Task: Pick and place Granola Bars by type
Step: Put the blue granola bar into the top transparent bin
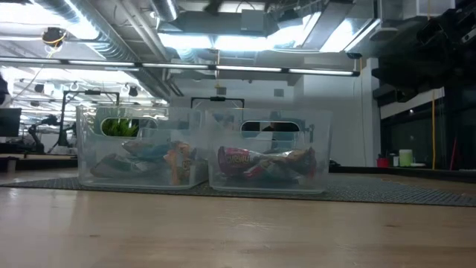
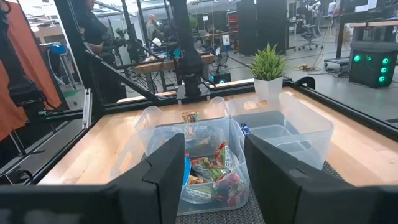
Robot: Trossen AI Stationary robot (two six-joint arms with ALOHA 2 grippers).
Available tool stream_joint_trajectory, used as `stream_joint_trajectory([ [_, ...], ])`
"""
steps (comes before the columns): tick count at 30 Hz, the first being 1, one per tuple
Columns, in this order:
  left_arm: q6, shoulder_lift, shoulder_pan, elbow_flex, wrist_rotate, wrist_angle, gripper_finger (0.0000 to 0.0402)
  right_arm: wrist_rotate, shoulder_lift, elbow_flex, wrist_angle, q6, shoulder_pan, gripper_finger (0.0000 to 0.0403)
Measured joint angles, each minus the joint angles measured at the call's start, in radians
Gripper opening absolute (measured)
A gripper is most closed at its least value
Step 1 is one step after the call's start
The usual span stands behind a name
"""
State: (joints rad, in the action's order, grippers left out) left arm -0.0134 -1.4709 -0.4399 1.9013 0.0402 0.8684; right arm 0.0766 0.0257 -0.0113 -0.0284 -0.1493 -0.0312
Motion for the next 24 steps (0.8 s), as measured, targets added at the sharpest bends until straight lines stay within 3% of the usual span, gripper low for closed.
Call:
stream_joint_trajectory([
  [9,0.033,-0.278,-0.001,0.310,-0.039,0.180,0.0017,0.000,0.000,0.000,0.000,0.000,0.000,0.0169],
  [17,-0.027,-0.425,-0.006,0.314,-0.031,0.429,0.0017,0.000,0.000,0.000,0.000,0.000,0.000,0.0169],
  [24,0.024,-0.603,0.043,0.314,-0.097,0.446,0.0017,0.000,0.000,0.000,0.000,0.000,0.000,0.0169],
])
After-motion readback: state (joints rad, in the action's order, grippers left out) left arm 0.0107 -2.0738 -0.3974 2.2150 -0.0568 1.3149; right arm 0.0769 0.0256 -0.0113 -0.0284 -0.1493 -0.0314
